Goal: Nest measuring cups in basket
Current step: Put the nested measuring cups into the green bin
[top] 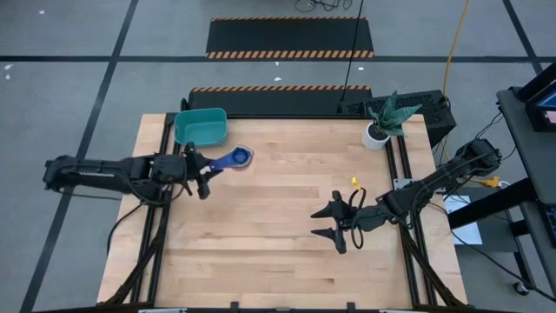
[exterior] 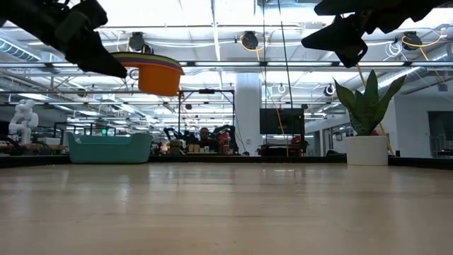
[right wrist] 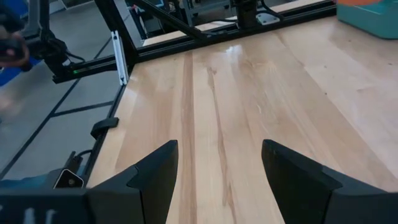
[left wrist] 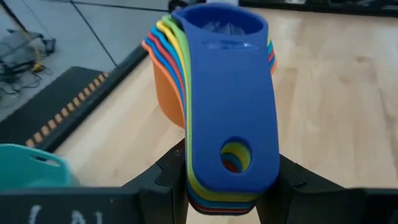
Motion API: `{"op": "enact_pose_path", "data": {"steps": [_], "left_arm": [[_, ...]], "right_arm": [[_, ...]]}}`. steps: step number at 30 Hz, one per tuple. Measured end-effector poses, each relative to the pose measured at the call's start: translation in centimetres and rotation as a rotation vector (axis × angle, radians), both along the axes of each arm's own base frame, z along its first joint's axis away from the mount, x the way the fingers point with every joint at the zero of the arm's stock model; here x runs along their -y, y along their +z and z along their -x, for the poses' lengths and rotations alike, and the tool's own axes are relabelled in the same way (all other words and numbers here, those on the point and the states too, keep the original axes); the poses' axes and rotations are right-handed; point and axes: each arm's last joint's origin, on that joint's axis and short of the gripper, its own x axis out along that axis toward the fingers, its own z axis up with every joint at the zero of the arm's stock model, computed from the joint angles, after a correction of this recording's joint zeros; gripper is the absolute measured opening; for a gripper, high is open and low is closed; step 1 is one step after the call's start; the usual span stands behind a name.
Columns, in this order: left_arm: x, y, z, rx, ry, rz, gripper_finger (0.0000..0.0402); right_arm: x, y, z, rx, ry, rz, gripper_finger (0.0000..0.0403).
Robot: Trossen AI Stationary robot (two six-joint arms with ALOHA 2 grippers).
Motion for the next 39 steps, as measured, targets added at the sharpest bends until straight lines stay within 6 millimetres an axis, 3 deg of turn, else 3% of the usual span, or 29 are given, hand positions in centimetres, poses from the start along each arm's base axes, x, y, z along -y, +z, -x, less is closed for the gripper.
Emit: {"op": "enact_pose_path", "data": {"steps": [10,24,39], "left_arm": [[-2.2,0.5,2.4,-0.006,0.155,-0.073,0.0130],[-5.0,0.3,3.7,-0.040,0.414,-0.072,0.0130],[-7.5,-3.3,4.5,-0.033,0.657,-0.016,0.0130]], "right_arm": [[0.1,-0.1,0.0,-0.009,-0.022,0.020,0.0226],[0.1,-0.1,0.0,-0.009,-0.022,0.020,0.0226],[0.1,-0.1,0.0,-0.009,-0.018,0.028,0.0226]]}}
